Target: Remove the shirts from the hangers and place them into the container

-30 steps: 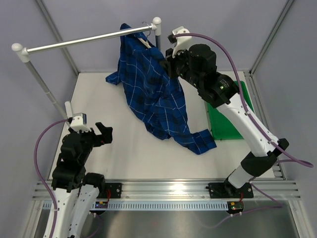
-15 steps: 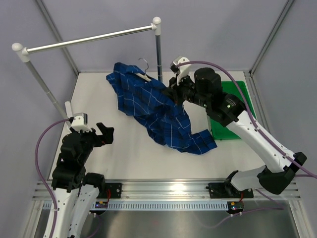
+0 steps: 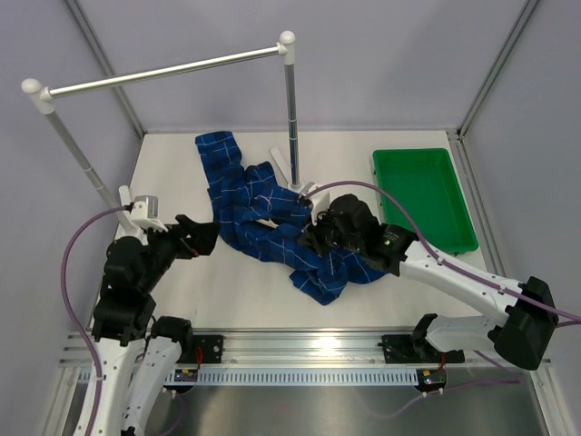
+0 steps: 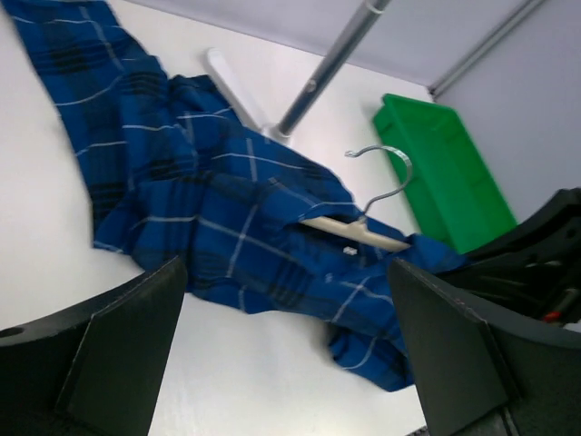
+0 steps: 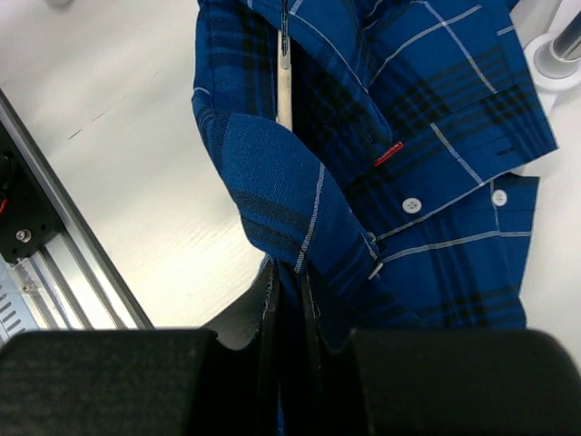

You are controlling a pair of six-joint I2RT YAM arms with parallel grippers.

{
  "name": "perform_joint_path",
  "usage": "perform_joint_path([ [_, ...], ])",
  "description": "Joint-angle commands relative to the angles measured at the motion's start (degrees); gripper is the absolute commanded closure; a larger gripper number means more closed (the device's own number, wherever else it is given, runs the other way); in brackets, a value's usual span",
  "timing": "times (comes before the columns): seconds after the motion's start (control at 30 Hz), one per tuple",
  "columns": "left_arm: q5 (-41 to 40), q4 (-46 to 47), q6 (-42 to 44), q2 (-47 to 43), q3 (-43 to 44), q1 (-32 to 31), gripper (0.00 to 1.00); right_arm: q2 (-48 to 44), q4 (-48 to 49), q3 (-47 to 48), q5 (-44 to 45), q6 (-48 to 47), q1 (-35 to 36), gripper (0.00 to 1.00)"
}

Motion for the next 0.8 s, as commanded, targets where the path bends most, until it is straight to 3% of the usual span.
perform_joint_path([
  [0.0, 7.74, 7.98, -6.49, 3.40, 2.08, -0.58, 0.01, -2.72, 10.85, -0.24, 0.95, 2.94, 1.77, 1.00],
  [0.13, 6.52, 12.11, -7.12, 6.56, 2.87, -3.48, 0.01, -2.36, 13.30, -0.59, 0.69, 4.00, 2.65, 1.00],
  [0.27, 1.78, 15.01, -6.42, 10.07, 3.48, -10.68, 0.01, -1.92, 14.27, -0.15, 0.33, 4.88, 2.74, 1.00],
  [0.43, -10.43, 17.03, -2.55, 14.74, 5.06, -20.69, 0.01, -1.66, 14.72, 0.38, -0.54, 5.58, 2.83, 1.00],
  [0.77, -20.81, 18.00, 2.72, 24.22, 9.11, -28.53, 0.16, -2.80, 14.54, 0.20, -2.48, 6.37, 3.44, 1.00],
])
